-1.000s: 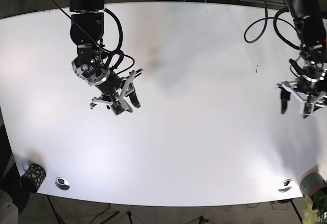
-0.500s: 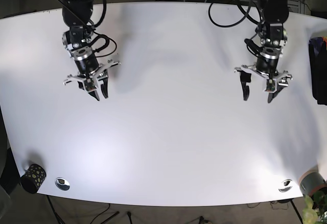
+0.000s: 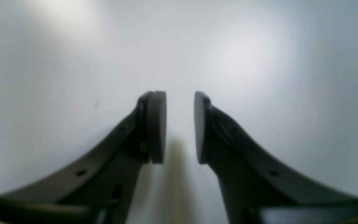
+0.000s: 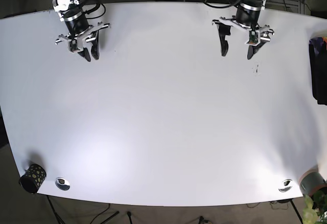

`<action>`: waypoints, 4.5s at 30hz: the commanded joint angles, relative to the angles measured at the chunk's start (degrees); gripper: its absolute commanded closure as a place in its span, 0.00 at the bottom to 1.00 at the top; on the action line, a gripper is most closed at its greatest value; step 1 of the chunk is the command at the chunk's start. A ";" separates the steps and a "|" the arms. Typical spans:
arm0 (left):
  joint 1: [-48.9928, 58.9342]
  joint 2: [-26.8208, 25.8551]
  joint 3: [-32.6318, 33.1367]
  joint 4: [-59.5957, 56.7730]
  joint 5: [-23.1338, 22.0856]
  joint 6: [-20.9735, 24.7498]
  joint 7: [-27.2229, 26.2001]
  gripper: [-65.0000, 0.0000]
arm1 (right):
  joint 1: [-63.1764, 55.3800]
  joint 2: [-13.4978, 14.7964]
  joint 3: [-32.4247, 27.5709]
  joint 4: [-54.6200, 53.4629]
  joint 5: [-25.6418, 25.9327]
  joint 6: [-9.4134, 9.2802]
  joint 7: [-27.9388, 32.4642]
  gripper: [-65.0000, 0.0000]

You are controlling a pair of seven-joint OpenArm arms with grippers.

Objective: Fold the T-shirt properly

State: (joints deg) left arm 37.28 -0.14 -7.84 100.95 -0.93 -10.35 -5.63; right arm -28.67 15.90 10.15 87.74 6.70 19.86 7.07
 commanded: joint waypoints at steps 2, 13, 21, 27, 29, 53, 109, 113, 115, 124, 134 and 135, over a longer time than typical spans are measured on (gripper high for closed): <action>4.96 1.59 -0.30 3.36 -0.43 0.55 -1.71 0.31 | -4.70 0.41 0.09 3.82 2.05 0.58 1.50 0.77; 20.26 2.47 -0.03 5.47 -0.87 0.55 -1.71 0.31 | -23.16 0.41 0.18 10.41 5.56 0.58 1.50 0.78; 28.53 2.47 0.06 5.12 -0.87 0.55 -1.71 0.31 | -32.48 0.32 2.99 10.15 5.56 0.67 1.50 0.78; 29.84 2.47 0.06 -1.12 -0.79 0.55 -1.71 0.31 | -36.08 0.41 2.55 6.72 5.48 0.76 1.50 0.78; 29.58 2.47 0.06 -5.08 -0.70 0.55 -1.71 0.31 | -35.82 0.49 0.53 2.67 5.56 0.76 1.50 0.78; 0.66 1.50 1.90 -54.75 4.93 3.89 -1.71 0.32 | -7.95 0.49 -13.98 -39.52 4.86 0.41 1.50 0.78; -27.56 -0.08 1.99 -86.31 5.19 6.70 -1.89 0.32 | 17.19 -3.81 -17.58 -65.28 5.04 0.14 1.50 0.77; -27.65 -0.08 1.90 -86.31 4.93 6.70 -1.89 0.32 | 17.37 -3.81 -17.58 -65.28 5.04 0.14 1.50 0.77; -27.65 0.01 1.90 -86.31 4.93 6.70 -1.89 0.32 | 18.16 -3.81 -17.58 -65.28 4.95 0.14 1.50 0.77; -27.30 0.45 2.08 -86.31 4.93 6.61 -1.89 0.32 | 18.07 -3.81 -17.58 -65.28 4.95 0.14 1.50 0.78; -24.57 0.01 1.99 -83.85 4.93 6.61 -1.89 0.32 | 12.53 -3.73 -17.41 -60.98 5.56 0.14 1.50 0.78; -24.13 0.01 1.90 -83.06 4.93 6.61 -1.89 0.32 | 11.83 -3.64 -17.32 -60.01 5.56 0.14 1.50 0.78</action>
State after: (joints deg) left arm 12.40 -0.05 -5.82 16.36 4.05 -3.64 -7.14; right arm -15.84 11.60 -7.44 25.85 12.10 19.46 8.03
